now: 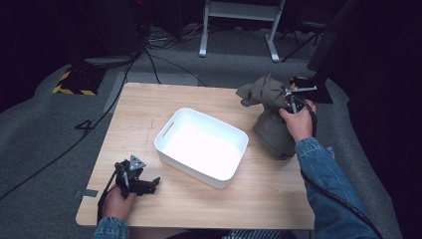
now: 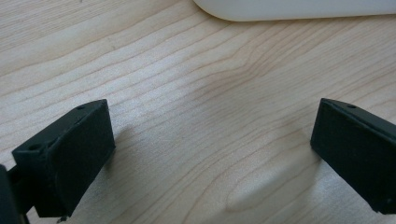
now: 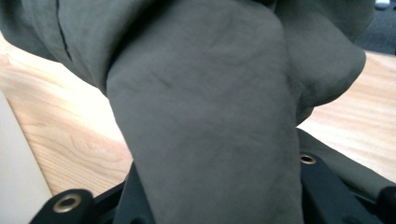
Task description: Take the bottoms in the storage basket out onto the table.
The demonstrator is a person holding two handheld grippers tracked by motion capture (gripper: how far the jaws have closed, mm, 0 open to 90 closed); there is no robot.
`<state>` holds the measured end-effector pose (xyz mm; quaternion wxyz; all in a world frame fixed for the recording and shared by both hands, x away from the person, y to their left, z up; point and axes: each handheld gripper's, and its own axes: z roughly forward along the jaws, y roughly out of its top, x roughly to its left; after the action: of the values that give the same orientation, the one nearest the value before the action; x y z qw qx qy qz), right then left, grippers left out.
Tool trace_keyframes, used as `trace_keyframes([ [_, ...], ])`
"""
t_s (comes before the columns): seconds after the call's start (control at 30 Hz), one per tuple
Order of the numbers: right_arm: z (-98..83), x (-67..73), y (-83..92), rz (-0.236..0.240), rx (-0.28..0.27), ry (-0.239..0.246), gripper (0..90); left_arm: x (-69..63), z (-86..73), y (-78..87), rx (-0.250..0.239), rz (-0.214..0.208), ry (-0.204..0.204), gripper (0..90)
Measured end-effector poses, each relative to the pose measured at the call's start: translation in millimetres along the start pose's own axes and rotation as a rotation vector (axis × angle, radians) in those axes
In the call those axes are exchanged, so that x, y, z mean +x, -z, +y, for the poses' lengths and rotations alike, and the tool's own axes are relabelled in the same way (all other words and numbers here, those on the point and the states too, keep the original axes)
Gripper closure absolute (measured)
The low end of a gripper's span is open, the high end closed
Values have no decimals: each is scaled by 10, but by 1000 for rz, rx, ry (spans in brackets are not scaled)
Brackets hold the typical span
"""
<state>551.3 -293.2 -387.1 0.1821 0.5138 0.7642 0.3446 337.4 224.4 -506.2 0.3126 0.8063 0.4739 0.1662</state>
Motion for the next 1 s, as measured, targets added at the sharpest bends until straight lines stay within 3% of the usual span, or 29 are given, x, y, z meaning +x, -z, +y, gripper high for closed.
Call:
trace_keyframes([
  [0.4,-278,-4,-321,11,99,-25,615,0,0,0,0,1,0,0],
  [0.6,-375,-23,-420,10,132,-30,538,0,0,0,0,0,0,0],
  [0.67,-406,-22,-460,10,142,-20,496,0,0,0,0,0,0,0],
  [0.73,-447,-11,-532,23,174,-8,362,0,0,0,0,0,0,0],
  [0.8,-459,2,-556,28,189,1,327,0,0,0,0,1,0,0],
  [0.93,-423,75,-543,0,201,98,233,0,0,0,0,0,0,0],
  [1.0,-410,86,-526,-3,201,112,231,0,0,0,0,0,0,0],
])
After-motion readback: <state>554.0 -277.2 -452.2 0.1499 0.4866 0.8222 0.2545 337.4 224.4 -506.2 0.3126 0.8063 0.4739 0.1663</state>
